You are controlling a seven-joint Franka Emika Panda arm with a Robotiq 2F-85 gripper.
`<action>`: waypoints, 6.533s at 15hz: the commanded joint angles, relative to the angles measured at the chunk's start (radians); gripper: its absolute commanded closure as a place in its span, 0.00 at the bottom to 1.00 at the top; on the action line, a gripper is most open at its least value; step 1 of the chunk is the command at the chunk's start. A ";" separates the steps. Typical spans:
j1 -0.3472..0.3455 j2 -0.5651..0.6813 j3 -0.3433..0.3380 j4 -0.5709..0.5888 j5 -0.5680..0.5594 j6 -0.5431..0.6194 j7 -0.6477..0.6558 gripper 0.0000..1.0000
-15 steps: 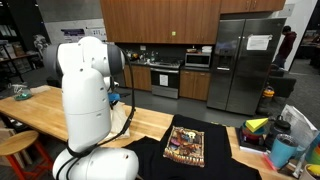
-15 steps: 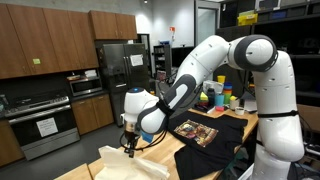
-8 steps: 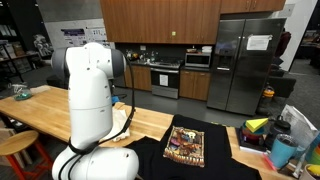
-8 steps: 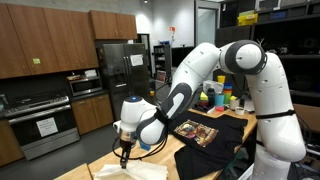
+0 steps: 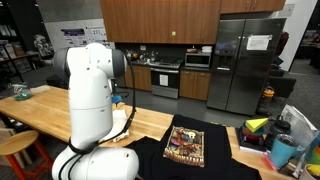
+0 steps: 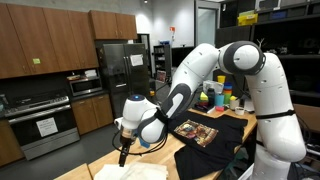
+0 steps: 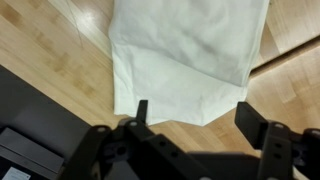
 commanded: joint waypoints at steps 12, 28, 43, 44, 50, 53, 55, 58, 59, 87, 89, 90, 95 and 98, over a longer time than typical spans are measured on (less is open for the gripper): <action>-0.015 0.174 -0.036 0.242 0.031 -0.428 -0.033 0.00; -0.020 0.361 -0.026 0.378 0.056 -0.514 -0.166 0.00; 0.107 0.306 -0.196 0.479 -0.158 -0.616 0.189 0.00; 0.113 0.297 -0.204 0.482 -0.178 -0.636 0.220 0.00; 0.099 0.275 -0.176 0.477 -0.178 -0.655 0.205 0.00; 0.074 0.274 -0.151 0.463 -0.159 -0.612 0.130 0.00; 0.051 0.288 -0.127 0.472 -0.119 -0.612 0.061 0.00; 0.028 0.310 -0.107 0.496 -0.067 -0.652 -0.003 0.00; 0.023 0.318 -0.107 0.506 -0.053 -0.669 -0.014 0.00; -0.068 0.522 -0.016 0.630 0.131 -0.815 -0.358 0.46; -0.069 0.526 -0.015 0.637 0.133 -0.822 -0.363 0.63; -0.069 0.525 -0.015 0.638 0.132 -0.826 -0.364 0.70; -0.091 0.462 -0.037 0.579 0.135 -0.797 -0.311 1.00; -0.133 0.426 -0.046 0.545 0.157 -0.780 -0.274 0.98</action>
